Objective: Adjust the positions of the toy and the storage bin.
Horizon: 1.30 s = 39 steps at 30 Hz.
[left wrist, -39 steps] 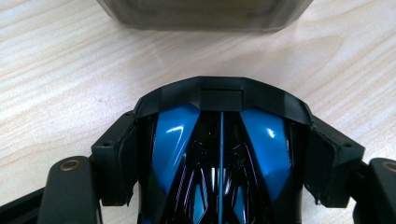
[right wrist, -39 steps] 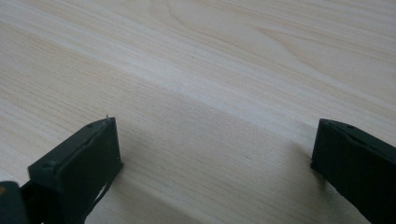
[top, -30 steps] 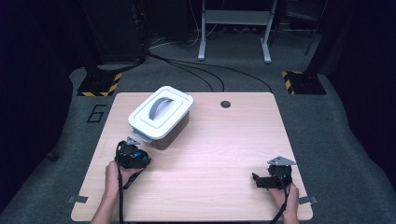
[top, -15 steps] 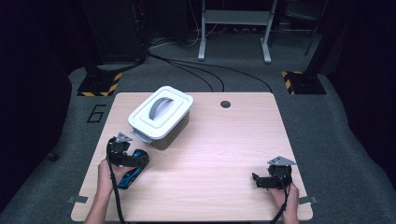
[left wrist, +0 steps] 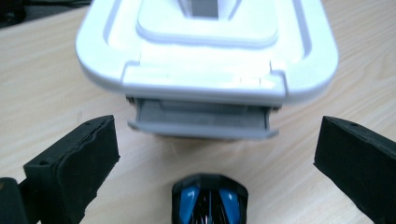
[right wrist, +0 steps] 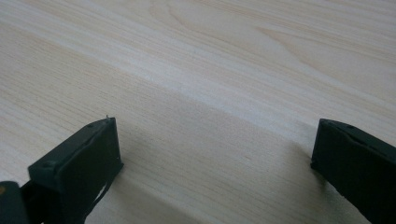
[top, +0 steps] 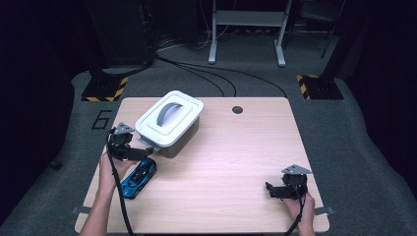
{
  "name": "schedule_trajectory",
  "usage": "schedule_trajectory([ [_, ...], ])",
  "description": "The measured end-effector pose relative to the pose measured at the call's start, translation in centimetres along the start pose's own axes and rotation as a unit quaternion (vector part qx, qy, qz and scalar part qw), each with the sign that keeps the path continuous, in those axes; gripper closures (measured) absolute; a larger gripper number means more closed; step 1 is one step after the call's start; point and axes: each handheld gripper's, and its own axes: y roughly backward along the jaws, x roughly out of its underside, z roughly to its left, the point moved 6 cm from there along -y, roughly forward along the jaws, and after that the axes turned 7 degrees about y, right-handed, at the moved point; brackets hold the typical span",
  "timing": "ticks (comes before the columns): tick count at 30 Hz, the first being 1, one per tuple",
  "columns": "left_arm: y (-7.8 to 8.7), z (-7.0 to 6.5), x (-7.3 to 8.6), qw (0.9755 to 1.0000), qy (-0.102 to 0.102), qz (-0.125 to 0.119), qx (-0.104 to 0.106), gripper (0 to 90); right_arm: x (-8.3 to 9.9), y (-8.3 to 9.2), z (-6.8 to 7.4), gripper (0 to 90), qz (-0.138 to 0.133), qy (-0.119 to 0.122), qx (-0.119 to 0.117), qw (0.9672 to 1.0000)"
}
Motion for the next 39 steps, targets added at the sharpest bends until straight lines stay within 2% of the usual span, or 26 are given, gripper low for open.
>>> schedule_trajectory([
  [8, -0.8, -0.1, -2.4, 0.9999, -0.009, -0.011, 0.003, 0.0, 0.0, 0.0, 0.0, 0.3, 0.000, 0.000, 0.000, 1.0000],
  [12, -1.6, -0.2, -3.5, 0.9998, -0.011, -0.015, 0.006, 0.0, 0.0, 0.0, 0.0, 0.3, 0.000, 0.000, 0.000, 1.0000],
  [13, -2.0, -0.1, -4.1, 0.9997, -0.017, -0.014, 0.005, 0.1, 0.0, 0.0, 0.0, 0.3, 0.000, 0.000, 0.000, 1.0000],
  [18, -2.7, -0.2, -5.0, 0.9997, -0.018, -0.015, 0.007, 0.2, 0.0, 0.0, 0.0, 0.3, 0.000, 0.000, 0.000, 1.0000],
  [19, -2.9, -0.2, -5.3, 0.9996, -0.024, -0.014, 0.004, 0.2, 0.0, 0.0, 0.0, 0.3, 0.000, 0.001, -0.001, 1.0000],
  [24, -4.1, -0.3, -6.5, 0.9995, -0.027, -0.014, 0.007, 1.9, 0.0, 0.0, 0.0, 0.4, 0.000, 0.000, -0.001, 1.0000],
  [25, -4.3, -0.3, -6.7, 0.9994, -0.032, -0.017, 0.002, 2.3, 0.0, 0.0, 0.0, 0.4, 0.000, 0.001, -0.001, 1.0000],
  [28, -4.9, -0.2, -6.9, 0.9993, -0.036, -0.006, 0.006, 4.1, 0.0, 0.0, 0.0, 0.5, 0.000, 0.001, -0.001, 1.0000],
  [32, -5.7, -0.2, -7.7, 0.9992, -0.037, -0.014, 0.001, 15.6, 0.0, 0.0, 0.0, 0.5, 0.000, 0.001, -0.001, 1.0000],
  [33, -5.8, -0.2, -7.8, 0.9989, -0.046, -0.010, -0.003, 16.6, 0.0, 0.0, 0.0, 0.5, 0.000, 0.001, -0.001, 1.0000],
  [34, -5.8, -0.2, -7.8, 0.9989, -0.046, -0.010, -0.003, 18.8, 0.0, 0.0, 0.0, 0.5, 0.000, 0.001, -0.001, 1.0000],
  [36, -6.1, -0.3, -8.0, 0.9986, -0.049, -0.015, -0.007, 29.5, 0.0, 0.0, 0.0, 0.5, -0.001, 0.001, -0.001, 1.0000],
  [37, -6.5, -0.3, -8.0, 0.9984, -0.055, -0.011, -0.004, 30.9, 0.0, 0.0, 0.0, 0.5, 0.000, 0.001, -0.001, 1.0000],
  [38, -6.8, -0.3, -8.0, 0.9986, -0.052, -0.012, -0.004, 33.7, 0.0, 0.0, 0.0, 0.5, 0.000, 0.001, -0.001, 1.0000],
  [39, -7.1, -0.2, -8.1, 0.9991, -0.041, -0.009, -0.001, 36.5, 0.0, 0.0, 0.0, 0.5, 0.000, 0.001, -0.001, 1.0000],
])
